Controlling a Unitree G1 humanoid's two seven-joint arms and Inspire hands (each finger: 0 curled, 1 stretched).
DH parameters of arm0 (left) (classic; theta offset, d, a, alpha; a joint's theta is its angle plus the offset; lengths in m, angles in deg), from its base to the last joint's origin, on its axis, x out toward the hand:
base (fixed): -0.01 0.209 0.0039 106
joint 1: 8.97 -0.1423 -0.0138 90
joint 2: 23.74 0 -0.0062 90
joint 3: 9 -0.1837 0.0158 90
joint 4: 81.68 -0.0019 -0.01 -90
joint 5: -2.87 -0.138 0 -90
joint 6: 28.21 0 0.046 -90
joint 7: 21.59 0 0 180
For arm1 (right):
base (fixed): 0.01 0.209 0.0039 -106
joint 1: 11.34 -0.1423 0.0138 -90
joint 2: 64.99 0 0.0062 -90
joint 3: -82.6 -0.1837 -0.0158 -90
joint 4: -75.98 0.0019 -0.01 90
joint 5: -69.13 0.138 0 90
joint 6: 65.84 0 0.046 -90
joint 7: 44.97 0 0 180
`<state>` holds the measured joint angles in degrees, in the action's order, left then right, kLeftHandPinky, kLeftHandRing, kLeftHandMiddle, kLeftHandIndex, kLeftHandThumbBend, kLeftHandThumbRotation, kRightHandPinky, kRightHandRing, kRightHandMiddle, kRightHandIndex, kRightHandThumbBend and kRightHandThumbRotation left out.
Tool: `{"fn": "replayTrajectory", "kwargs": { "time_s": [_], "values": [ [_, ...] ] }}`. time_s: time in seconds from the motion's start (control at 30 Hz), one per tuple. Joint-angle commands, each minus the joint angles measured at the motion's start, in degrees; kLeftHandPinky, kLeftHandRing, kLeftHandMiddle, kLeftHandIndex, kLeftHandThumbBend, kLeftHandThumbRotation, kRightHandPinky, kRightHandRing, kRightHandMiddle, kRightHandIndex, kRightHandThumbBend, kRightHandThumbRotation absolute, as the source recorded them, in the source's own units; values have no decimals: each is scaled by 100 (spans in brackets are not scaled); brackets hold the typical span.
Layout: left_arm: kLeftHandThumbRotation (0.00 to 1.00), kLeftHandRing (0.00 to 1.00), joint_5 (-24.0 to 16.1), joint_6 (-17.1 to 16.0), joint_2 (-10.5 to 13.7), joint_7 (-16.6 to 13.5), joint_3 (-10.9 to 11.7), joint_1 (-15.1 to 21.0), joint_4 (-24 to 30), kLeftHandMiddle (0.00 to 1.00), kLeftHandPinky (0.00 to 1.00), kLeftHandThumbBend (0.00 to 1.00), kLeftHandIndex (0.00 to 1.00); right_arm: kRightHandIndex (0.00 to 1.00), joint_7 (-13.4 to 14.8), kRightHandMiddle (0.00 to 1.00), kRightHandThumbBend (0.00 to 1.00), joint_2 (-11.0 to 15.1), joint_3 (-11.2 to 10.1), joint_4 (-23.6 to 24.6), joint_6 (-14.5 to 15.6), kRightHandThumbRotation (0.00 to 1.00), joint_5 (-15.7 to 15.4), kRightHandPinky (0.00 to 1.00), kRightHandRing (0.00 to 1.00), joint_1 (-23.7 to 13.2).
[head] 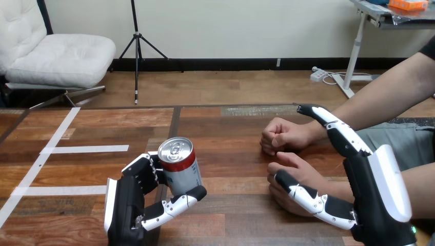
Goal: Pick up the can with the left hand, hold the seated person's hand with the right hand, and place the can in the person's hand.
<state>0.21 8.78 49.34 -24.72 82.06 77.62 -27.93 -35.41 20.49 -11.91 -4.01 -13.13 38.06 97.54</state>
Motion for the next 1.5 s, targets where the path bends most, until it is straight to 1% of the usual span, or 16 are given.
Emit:
{"fn": "replayTrajectory", "kwargs": {
  "time_s": [0.0, 0.13, 0.3, 0.4, 0.53, 0.7, 0.83, 0.9, 1.0, 1.17, 1.3, 1.4, 1.47],
  "values": [
    [0, 43, 72, -148, -46, 1, 31, 242, 354, 48, 41, 74, 50, 87, -49, 89, 68, 255, -185, 440, 189, 39, -281, 91, 88, -184],
    [0, 43, 107, -137, -59, 6, 35, 243, 360, 48, 41, 74, 51, 88, -180, 90, 70, 401, -231, 596, 392, 38, -439, 93, 90, -132],
    [0, 43, 171, -105, -91, 25, 30, 228, 386, 48, 42, 74, 51, 89, -321, 91, 73, 538, -245, 750, 622, 35, -522, 94, 90, -80],
    [0, 43, 132, -163, -78, 1, 37, 241, 337, 48, 42, 74, 51, 89, -429, 91, 74, 639, -264, 875, 807, 34, -643, 95, 91, -38],
    [0, 43, -47, -232, -69, -146, 70, 253, 309, 48, 42, 74, 51, 89, -625, 91, 75, 766, -299, 1062, 1058, 34, -747, 96, 92, 17],
    [0, 44, -70, -222, -75, -194, 54, 251, 308, 48, 42, 74, 51, 88, -780, 90, 77, 878, -329, 1236, 1293, 33, -874, 97, 92, 53],
    [0, 44, -78, -277, -66, -193, 35, 258, 267, 48, 42, 74, 51, 87, -967, 90, 79, 968, -357, 1382, 1512, 33, -988, 99, 92, 82],
    [0, 44, -90, -298, -58, -196, 30, 260, 260, 48, 42, 74, 51, 86, -1002, 89, 80, 998, -363, 1422, 1567, 32, -1016, 99, 91, 88],
    [0, 44, -141, -271, -59, -232, 27, 234, 315, 48, 42, 74, 51, 86, -1129, 88, 81, 1058, -376, 1506, 1703, 30, -1036, 100, 91, 91],
    [0, 44, -21, -254, -79, -168, 8, 221, 341, 48, 42, 74, 51, 85, -1364, 88, 83, 1159, -412, 1680, 1958, 27, -1059, 100, 91, 97],
    [0, 44, -34, -278, -83, -185, 15, 214, 332, 48, 42, 74, 51, 84, -1437, 87, 84, 1253, -436, 1723, 2037, 27, -1085, 99, 90, 93],
    [0, 44, -127, -341, -60, -242, 38, 230, 297, 48, 42, 74, 51, 84, -1509, 87, 84, 1300, -452, 1797, 2149, 27, -1124, 99, 89, 100],
    [0, 44, -107, -351, -57, -233, 41, 238, 290, 48, 41, 74, 51, 83, -1553, 86, 85, 1340, -469, 1834, 2219, 27, -1174, 98, 89, 105]
  ]
}}
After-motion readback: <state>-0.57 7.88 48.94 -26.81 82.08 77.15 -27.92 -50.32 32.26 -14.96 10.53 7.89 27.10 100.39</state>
